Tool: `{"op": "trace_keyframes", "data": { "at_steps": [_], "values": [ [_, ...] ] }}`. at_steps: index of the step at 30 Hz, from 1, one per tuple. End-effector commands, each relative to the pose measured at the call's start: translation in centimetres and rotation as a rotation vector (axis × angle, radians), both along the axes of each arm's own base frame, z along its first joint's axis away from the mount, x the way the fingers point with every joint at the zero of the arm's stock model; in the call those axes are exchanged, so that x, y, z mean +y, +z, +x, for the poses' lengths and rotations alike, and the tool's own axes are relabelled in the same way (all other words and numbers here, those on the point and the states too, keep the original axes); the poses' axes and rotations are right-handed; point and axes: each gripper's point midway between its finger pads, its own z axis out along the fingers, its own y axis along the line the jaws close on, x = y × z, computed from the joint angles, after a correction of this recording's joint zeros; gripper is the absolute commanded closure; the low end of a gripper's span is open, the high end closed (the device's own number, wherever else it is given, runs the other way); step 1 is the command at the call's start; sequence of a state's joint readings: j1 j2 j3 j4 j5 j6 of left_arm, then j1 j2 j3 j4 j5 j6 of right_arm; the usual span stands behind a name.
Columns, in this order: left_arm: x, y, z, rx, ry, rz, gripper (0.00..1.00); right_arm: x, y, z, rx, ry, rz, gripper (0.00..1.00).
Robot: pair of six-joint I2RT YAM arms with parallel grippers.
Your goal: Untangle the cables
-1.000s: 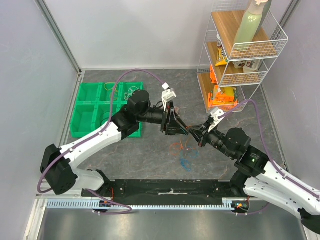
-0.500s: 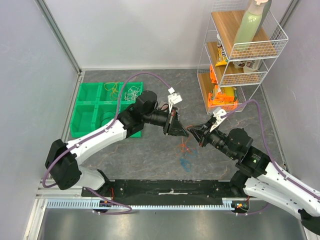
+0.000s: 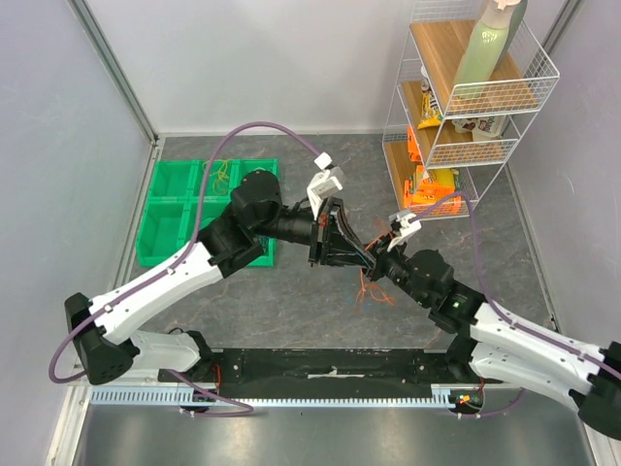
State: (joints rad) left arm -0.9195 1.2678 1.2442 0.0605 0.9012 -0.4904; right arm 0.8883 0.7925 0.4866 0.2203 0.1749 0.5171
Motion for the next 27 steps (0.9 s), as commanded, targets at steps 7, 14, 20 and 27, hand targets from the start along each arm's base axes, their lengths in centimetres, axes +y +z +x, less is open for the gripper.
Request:
{"op": "trace_keyframes", "data": {
  "at_steps": [7,14,20,27],
  "values": [
    [4.3,6.5,2.0,-0.197,0.304,0.011,0.98,-4.7,-8.1,1.5,0.16,-0.284,-0.061,0.7],
    [10.5,0.9,12.1,-0.223,0.864,0.335,0.98,-5.8,-10.3,-0.2,0.146,-0.239,-0.086,0.39],
    [23.3,-5.3,20.9,-0.054,1.316,0.532,0.98,-6.1,-11.3,-1.1,0.127,-0.2,-0.07,0.38],
    [36.2,-9.3,24.9,0.135,1.727,0.561,0.98,-5.7,-11.3,-1.1,0.124,-0.179,-0.082,0.37]
  ]
}}
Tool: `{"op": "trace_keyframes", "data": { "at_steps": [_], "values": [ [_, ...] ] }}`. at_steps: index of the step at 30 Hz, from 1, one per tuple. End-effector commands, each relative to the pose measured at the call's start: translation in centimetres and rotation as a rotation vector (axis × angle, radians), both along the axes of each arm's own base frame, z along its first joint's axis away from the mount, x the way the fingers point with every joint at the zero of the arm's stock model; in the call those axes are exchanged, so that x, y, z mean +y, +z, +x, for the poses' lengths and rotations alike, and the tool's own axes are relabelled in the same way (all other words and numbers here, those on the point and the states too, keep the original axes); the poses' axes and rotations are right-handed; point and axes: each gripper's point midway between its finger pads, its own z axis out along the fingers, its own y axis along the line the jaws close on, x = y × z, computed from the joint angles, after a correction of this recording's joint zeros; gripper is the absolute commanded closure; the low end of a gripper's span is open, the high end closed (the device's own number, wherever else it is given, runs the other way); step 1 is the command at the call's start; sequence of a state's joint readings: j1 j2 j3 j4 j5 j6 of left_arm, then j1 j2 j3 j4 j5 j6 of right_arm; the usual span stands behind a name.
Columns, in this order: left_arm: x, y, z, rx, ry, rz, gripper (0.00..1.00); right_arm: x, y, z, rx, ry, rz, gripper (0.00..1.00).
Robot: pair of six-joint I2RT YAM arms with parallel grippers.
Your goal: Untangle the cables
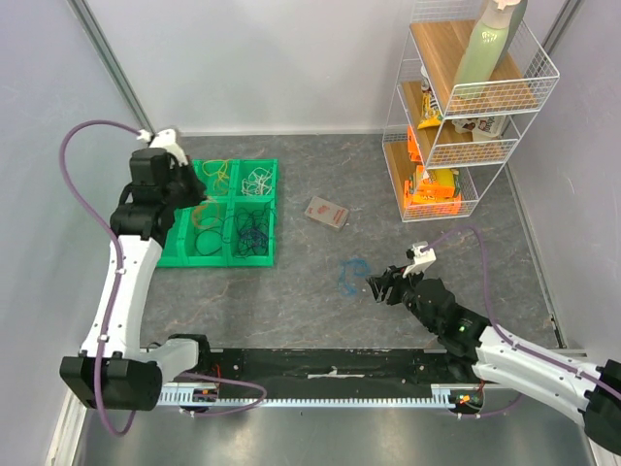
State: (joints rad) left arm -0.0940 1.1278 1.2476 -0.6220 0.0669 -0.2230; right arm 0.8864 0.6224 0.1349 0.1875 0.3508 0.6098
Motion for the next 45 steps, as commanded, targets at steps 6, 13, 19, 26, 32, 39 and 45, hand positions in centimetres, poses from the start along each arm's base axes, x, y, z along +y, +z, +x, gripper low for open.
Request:
{"op": "trace_keyframes", "data": {
  "at_steps": [6,13,19,26,32,39,45],
  "values": [
    [11.2,-1.7,2.8,-0.042,0.463,-0.031,0.98,0.5,1.6,0.1,-0.042,0.016,0.05,0.37],
    [16.9,-5.0,4.6,0.002,0.649,-0.156,0.98,0.2,1.8,-0.1,-0.049,0.016,0.059,0.37],
    [17.9,-6.5,4.9,0.022,0.672,-0.192,0.98,0.3,1.6,0.0,-0.043,0.013,0.053,0.37],
    [18.0,-12.1,3.5,0.132,0.722,-0.204,0.98,0.6,1.3,0.1,-0.03,0.02,0.038,0.37],
    [18.5,-13.5,3.0,0.169,0.774,-0.296,0.98,0.5,1.2,0.1,-0.028,0.015,0.036,0.37],
    [18.4,-13.0,2.8,0.148,0.785,-0.334,0.48,0.5,0.9,0.2,-0.024,0.013,0.027,0.37],
    [18.5,-12.3,2.7,0.121,0.78,-0.332,0.38,0.6,0.8,0.3,-0.019,0.011,0.023,0.37]
  ]
}}
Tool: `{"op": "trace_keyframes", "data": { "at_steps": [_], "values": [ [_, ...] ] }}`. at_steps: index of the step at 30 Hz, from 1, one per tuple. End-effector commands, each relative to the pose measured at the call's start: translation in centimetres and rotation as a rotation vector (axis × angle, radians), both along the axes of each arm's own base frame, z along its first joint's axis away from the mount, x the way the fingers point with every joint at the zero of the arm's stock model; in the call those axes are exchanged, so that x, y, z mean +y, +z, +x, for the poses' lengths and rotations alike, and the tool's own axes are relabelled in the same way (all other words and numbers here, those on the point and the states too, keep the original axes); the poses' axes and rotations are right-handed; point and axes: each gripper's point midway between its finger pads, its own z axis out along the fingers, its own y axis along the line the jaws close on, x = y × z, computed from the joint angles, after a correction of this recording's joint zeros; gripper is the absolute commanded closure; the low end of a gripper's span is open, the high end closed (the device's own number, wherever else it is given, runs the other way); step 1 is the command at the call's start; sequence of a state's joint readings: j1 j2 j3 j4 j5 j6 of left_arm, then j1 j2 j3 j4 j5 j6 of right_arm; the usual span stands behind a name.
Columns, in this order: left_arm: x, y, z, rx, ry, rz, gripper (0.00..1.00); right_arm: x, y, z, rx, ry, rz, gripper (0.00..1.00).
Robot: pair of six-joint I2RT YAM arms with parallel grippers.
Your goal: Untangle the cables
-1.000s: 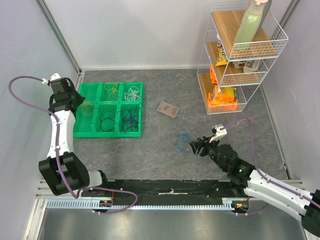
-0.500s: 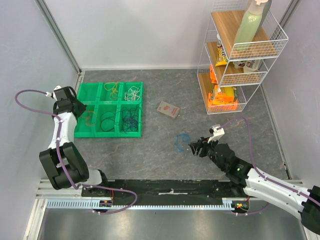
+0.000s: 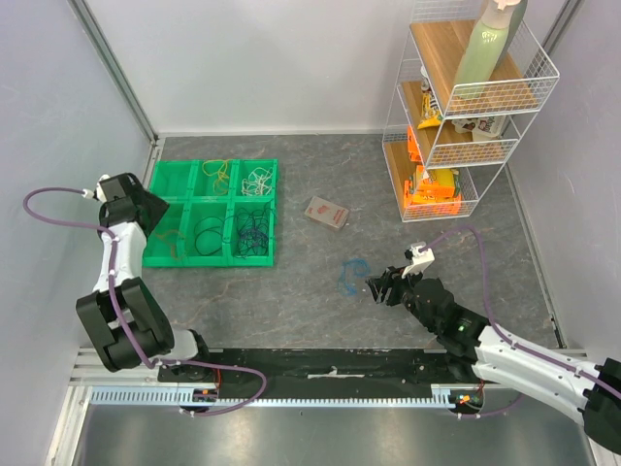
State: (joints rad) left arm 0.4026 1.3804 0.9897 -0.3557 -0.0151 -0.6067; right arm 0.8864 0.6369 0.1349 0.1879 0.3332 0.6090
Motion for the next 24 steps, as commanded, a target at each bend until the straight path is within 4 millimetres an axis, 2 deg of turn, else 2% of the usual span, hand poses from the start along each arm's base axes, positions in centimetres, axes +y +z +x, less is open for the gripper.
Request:
{"op": "trace_keyframes", "data": {
  "at_steps": [1,5,9,11,14,17,24],
  "values": [
    [-0.4,2.1,0.9,-0.095,-0.015,-0.009,0.38,0.4,1.1,0.4,-0.029,-0.003,0.027,0.37],
    [-2.9,0.8,0.2,-0.087,-0.075,-0.121,0.4,0.4,1.2,0.5,-0.03,-0.004,0.031,0.37],
    [-5.4,-1.7,-3.0,-0.06,-0.082,-0.206,0.45,0.3,1.2,0.5,-0.033,-0.008,0.035,0.37],
    [-5.5,-2.4,-5.0,-0.006,-0.063,-0.19,0.45,0.4,1.3,0.5,-0.033,-0.006,0.035,0.37],
    [-4.9,-1.7,-6.5,-0.008,-0.043,-0.112,0.44,0.5,1.3,0.4,-0.034,0.002,0.035,0.37],
    [-4.5,-1.2,-6.9,-0.035,-0.058,-0.05,0.41,0.5,1.3,0.3,-0.035,0.008,0.035,0.37],
    [-5.5,-2.9,-6.4,0.067,-0.113,-0.075,0.45,0.5,1.5,0.3,-0.04,0.007,0.05,0.38]
  ]
}}
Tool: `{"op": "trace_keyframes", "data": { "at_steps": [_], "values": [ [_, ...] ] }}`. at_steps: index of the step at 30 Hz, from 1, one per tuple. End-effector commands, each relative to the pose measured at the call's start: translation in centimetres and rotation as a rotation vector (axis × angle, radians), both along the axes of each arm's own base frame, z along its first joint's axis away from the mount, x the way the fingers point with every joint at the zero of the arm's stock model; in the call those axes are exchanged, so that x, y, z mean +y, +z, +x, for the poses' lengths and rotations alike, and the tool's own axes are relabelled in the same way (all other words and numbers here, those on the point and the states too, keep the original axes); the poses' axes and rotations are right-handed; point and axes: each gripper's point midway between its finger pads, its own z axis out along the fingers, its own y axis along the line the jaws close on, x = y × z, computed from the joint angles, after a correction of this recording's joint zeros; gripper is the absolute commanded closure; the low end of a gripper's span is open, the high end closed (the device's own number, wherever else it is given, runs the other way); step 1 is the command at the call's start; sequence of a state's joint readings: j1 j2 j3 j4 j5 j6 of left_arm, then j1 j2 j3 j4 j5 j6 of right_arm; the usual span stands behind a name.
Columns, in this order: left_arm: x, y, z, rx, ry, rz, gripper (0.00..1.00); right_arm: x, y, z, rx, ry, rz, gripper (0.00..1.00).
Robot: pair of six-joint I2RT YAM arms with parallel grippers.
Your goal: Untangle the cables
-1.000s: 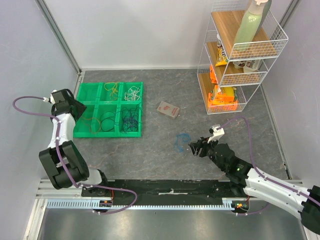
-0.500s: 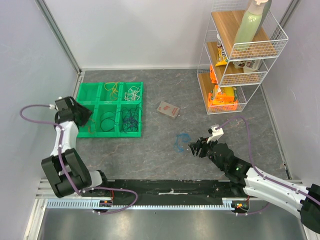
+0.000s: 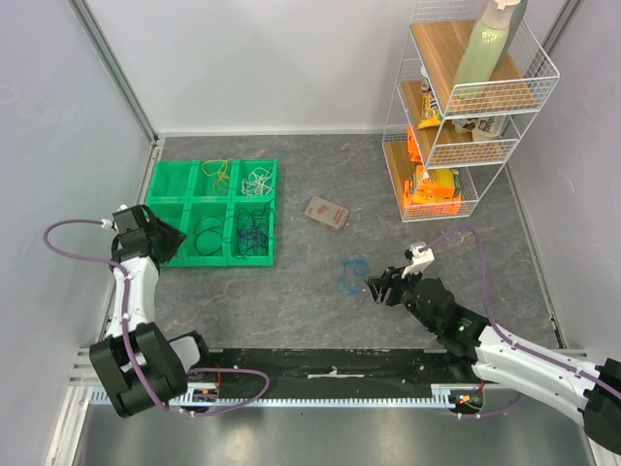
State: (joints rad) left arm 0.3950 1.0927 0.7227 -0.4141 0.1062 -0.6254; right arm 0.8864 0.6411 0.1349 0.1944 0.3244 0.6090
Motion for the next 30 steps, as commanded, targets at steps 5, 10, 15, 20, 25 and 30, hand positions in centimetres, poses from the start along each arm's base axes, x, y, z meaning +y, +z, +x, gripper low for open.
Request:
{"op": "trace_keyframes", "data": {
  "at_steps": [5,10,15,20,25,30],
  "values": [
    [0.1,-0.3,-0.5,0.111,0.009,0.138,0.43,0.1,1.5,0.2,-0.039,-0.011,0.061,0.38],
    [-0.8,-0.2,-0.1,0.122,-0.019,0.194,0.41,0.4,1.2,0.1,-0.03,-0.001,0.067,0.38],
    [-0.6,-0.9,0.3,0.159,-0.027,0.204,0.48,0.4,1.2,0.2,-0.029,-0.001,0.066,0.38],
    [0.0,-1.6,0.8,0.196,-0.042,0.227,0.48,0.2,1.2,0.2,-0.028,-0.01,0.069,0.38],
    [-0.2,-2.5,1.4,0.217,-0.069,0.219,0.5,0.2,1.3,0.2,-0.032,-0.013,0.077,0.38],
    [-0.1,-2.4,1.5,0.217,-0.077,0.236,0.67,0.2,1.4,0.2,-0.033,-0.012,0.076,0.38]
  ]
}}
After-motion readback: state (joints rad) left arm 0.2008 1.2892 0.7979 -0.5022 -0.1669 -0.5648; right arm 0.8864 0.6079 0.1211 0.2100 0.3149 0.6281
